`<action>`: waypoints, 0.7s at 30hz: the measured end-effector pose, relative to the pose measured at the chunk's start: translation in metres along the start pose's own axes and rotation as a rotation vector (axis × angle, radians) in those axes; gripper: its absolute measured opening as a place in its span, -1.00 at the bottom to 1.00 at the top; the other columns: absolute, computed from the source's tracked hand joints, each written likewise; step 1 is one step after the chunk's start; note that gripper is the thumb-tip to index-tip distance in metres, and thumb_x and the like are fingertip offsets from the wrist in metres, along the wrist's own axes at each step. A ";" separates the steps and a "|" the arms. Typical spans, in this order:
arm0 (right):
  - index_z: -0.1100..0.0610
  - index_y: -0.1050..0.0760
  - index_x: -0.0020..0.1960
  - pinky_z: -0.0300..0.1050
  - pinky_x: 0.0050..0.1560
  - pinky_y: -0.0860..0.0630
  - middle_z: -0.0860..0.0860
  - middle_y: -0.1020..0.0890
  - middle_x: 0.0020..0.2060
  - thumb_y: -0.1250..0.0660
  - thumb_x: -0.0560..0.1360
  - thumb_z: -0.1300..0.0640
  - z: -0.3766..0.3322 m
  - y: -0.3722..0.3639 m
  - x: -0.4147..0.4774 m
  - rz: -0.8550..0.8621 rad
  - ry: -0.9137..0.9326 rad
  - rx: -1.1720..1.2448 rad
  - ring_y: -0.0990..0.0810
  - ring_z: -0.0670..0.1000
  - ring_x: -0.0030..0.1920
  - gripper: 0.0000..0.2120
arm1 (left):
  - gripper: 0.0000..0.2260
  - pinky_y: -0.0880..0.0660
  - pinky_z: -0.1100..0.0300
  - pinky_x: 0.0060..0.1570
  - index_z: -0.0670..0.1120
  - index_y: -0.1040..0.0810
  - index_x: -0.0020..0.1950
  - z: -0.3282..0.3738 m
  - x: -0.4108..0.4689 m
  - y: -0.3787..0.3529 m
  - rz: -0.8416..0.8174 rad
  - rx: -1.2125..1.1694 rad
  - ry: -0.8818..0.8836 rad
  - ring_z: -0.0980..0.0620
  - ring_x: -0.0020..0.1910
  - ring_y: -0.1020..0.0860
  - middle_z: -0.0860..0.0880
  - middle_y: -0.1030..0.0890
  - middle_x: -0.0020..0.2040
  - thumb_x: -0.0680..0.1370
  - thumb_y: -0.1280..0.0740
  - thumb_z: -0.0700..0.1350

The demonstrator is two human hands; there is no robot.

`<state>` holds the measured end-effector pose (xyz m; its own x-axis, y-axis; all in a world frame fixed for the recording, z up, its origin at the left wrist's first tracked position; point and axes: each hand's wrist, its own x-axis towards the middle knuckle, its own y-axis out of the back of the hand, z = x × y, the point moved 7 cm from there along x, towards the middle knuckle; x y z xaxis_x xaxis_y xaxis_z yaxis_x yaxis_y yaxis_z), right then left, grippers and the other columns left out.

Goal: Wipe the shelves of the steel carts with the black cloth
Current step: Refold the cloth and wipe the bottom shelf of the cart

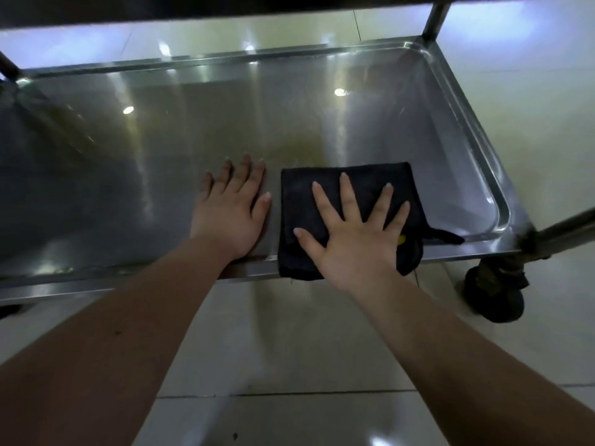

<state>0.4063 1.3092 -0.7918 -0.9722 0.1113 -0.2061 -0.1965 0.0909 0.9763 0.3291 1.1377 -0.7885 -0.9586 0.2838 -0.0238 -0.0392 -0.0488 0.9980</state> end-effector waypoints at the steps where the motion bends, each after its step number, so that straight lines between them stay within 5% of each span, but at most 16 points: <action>1: -0.30 0.43 0.47 0.49 0.36 0.31 -0.10 0.38 0.53 0.26 0.44 -0.52 -0.001 0.001 0.002 0.006 0.008 -0.006 0.38 0.43 0.45 -0.29 | -0.48 0.09 -0.09 0.51 0.03 0.03 0.61 -0.001 0.001 0.000 -0.001 0.002 0.002 -0.10 0.58 0.02 -0.01 0.00 0.62 0.66 0.08 0.12; 21: -0.31 0.30 0.52 0.49 0.37 0.29 -0.09 0.25 0.57 0.25 0.45 -0.51 -0.034 0.027 0.131 0.086 0.030 -0.003 0.32 0.41 0.48 -0.30 | -0.35 0.15 -0.09 0.51 0.06 0.02 0.61 -0.013 -0.006 -0.005 0.017 -0.023 0.110 -0.12 0.58 0.01 -0.04 -0.02 0.61 0.55 0.19 0.26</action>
<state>0.2696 1.2926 -0.7900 -0.9889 0.0890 -0.1190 -0.1120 0.0798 0.9905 0.3311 1.1240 -0.7942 -0.9842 0.1764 -0.0147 -0.0284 -0.0751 0.9968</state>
